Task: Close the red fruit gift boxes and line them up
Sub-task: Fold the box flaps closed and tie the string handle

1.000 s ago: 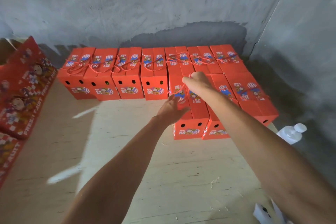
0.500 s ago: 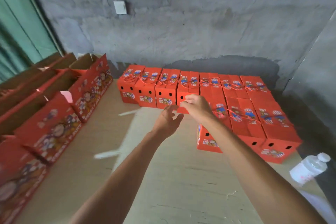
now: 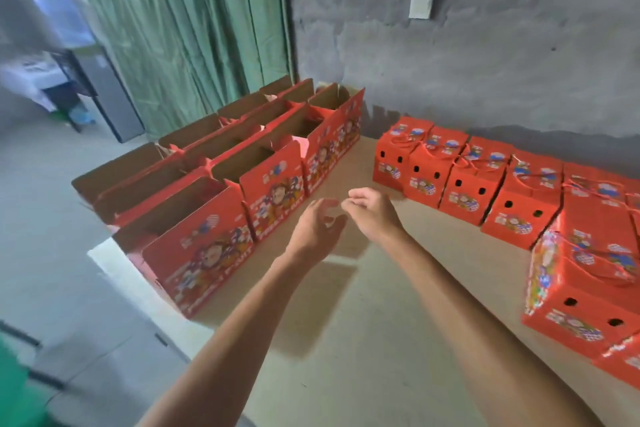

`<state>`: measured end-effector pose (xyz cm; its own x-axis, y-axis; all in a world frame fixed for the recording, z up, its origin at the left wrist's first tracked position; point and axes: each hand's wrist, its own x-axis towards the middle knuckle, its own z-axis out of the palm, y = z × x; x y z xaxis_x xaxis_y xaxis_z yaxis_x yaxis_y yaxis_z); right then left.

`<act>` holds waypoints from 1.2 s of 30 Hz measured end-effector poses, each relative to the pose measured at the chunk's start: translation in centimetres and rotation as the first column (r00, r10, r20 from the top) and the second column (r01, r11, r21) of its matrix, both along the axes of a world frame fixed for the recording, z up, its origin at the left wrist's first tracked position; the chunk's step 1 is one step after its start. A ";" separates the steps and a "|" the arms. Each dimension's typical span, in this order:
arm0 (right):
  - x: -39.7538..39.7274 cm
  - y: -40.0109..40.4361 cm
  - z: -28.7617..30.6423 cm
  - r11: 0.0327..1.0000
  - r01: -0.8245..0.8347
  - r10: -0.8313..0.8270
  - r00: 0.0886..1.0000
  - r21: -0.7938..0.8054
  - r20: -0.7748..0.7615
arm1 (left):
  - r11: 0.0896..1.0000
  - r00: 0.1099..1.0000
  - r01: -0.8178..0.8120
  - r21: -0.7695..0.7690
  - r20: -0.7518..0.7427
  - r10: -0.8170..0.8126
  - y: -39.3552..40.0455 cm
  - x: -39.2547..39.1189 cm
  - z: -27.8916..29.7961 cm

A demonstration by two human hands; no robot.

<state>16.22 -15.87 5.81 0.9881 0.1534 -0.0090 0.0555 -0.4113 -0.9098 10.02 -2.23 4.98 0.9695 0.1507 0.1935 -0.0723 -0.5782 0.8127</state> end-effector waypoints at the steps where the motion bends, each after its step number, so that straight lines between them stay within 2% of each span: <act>1: 0.0 2.3 -0.3 1.000 -0.012 0.012 1.000 0.001 -0.002 | 1.000 1.000 -0.013 -0.004 0.004 0.014 2.3 -0.2 -0.1; 7: 0.0 15.7 -2.4 0.998 -0.053 0.054 0.997 0.022 -0.046 | 0.996 0.997 -0.075 0.038 -0.028 0.076 14.6 -0.1 -1.1; 11: 0.8 22.5 -3.3 0.996 -0.089 0.089 0.994 -0.001 -0.061 | 0.978 0.991 -0.117 0.174 -0.043 0.126 20.7 0.7 -1.5; 14: 1.5 26.0 -3.7 0.992 -0.118 0.115 0.991 -0.034 -0.062 | 0.924 0.970 -0.218 0.315 -0.035 0.240 24.0 1.4 -2.2; 17: 2.1 28.7 -4.2 0.985 -0.148 0.144 0.988 -0.085 -0.056 | 0.873 0.922 -0.270 0.407 -0.151 0.356 26.8 2.3 -3.3; 21: 2.8 30.8 -5.2 0.977 -0.171 0.167 0.985 -0.127 -0.041 | 0.875 0.841 -0.269 0.403 -0.345 0.417 28.4 3.0 -4.3; 25: 3.7 32.1 -6.3 0.976 -0.161 0.155 0.987 -0.147 -0.052 | 0.847 0.868 -0.206 0.490 -0.307 0.389 29.4 3.4 -4.8; 32: 5.1 32.6 -6.8 0.962 -0.124 0.110 0.991 -0.243 -0.071 | 0.893 0.945 -0.023 0.449 -0.283 0.166 29.4 2.6 -4.4; 36: 5.3 30.1 -7.0 0.913 -0.063 0.014 0.992 -0.402 -0.123 | 0.898 0.952 0.101 0.429 -0.304 0.038 27.3 1.7 -4.3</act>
